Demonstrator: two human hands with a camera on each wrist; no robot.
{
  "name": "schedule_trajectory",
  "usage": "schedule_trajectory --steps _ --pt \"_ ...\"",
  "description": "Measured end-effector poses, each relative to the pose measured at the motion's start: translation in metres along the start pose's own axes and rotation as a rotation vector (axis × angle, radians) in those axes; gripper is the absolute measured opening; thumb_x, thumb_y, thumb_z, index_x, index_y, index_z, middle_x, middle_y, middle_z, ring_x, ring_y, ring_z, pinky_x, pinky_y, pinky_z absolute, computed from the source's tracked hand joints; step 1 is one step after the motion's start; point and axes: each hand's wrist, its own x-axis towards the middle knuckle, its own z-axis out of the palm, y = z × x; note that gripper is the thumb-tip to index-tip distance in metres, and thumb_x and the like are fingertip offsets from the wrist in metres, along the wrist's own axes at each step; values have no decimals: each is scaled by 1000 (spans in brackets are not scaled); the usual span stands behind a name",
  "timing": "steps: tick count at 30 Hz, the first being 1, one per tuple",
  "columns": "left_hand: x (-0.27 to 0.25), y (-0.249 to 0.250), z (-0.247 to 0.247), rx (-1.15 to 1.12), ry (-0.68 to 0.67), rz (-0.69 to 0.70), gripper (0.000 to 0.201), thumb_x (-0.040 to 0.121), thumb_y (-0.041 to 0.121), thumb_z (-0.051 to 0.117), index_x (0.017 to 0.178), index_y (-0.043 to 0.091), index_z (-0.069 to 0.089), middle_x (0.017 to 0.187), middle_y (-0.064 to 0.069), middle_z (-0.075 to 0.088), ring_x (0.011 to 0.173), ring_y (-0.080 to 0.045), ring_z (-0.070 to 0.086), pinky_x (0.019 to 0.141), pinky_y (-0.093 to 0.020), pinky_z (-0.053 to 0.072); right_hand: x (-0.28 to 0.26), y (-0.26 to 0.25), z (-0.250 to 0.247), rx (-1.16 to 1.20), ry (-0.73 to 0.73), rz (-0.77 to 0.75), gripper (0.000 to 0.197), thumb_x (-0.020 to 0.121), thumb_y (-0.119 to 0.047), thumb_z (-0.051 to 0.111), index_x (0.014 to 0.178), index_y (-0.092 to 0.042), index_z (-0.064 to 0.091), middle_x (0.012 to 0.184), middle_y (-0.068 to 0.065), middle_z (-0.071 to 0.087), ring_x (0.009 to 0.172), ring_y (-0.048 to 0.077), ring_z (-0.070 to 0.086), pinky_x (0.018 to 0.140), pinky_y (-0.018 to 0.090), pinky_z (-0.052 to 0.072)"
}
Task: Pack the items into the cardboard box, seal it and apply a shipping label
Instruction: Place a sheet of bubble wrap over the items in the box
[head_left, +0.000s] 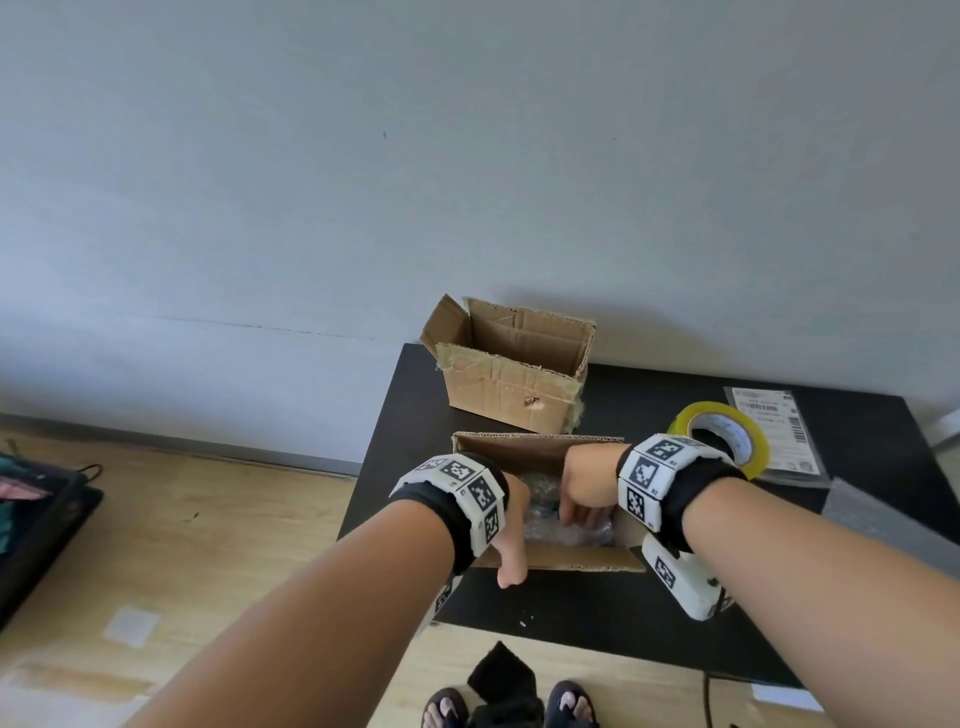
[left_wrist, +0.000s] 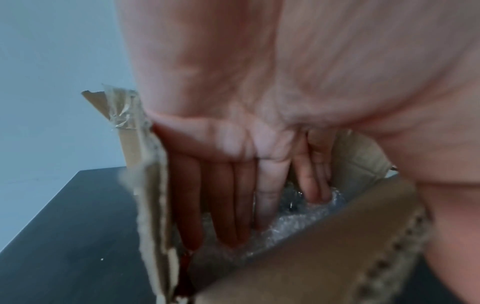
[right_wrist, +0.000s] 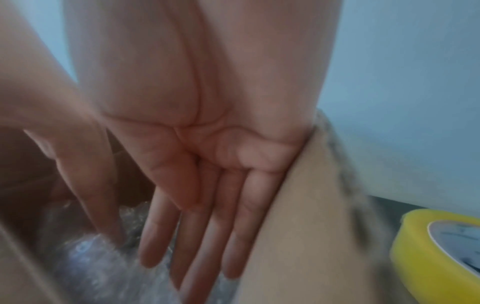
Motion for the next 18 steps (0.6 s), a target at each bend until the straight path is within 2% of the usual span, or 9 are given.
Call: schedule_trajectory --steps 2,3,5,6,7,9,12,15,18 --pt "0 -3 -1 -53 10 -1 79 53 45 76 123 15 57 112 -5 63 98 -27 63 85 -43 54 -3 0 0 29 -111 42 18 94 -13 54 80 -10 66 63 5 67 82 15 62 84 32 52" --pt "1 -4 -1 -91 21 0 61 57 41 75 110 13 63 103 -5 65 93 -25 64 84 -42 55 -6 -2 0 38 -115 59 21 94 -14 52 75 -13 60 59 1 64 80 12 62 76 28 51" --pt "3 -8 2 -131 77 -8 24 67 30 72 83 14 61 85 -4 65 81 -22 64 83 -39 56 -13 -4 0 88 -25 66 25 92 -16 51 68 -14 57 59 0 57 60 12 54 58 25 45" --pt "7 -9 5 -105 105 -17 18 69 27 70 79 15 60 82 -3 65 79 -21 64 82 -38 56 -16 -3 0 145 2 93 27 90 -17 51 64 -14 56 56 0 53 51 12 47 51 23 40" --pt "8 -8 5 -51 118 -23 18 70 25 70 80 14 61 82 -3 66 78 -22 65 82 -38 56 -20 -4 0 191 -4 122 26 88 -19 51 62 -15 55 51 0 49 45 12 40 47 21 34" --pt "11 -4 5 82 101 -21 35 73 24 72 102 7 63 94 -7 67 87 -26 66 87 -39 54 -19 -6 3 263 -27 141 24 83 -26 53 61 -17 51 49 -1 47 44 12 37 48 22 31" --pt "11 0 4 234 3 -32 69 80 26 75 138 5 43 129 -14 57 116 -32 57 97 -41 47 -13 -10 7 289 17 107 26 87 -39 55 73 -18 53 70 4 55 58 16 47 57 25 38" --pt "11 -4 6 216 24 -22 73 80 24 75 142 8 39 133 -13 54 120 -32 55 98 -43 46 -14 -10 10 283 76 41 28 94 -43 50 92 -17 56 90 5 59 74 15 54 67 24 41" --pt "12 -7 12 193 72 -12 58 84 21 68 136 9 45 120 -12 59 115 -31 57 100 -43 46 -20 -11 14 245 121 -25 39 95 -40 52 128 -19 51 126 6 57 109 18 52 87 26 35"
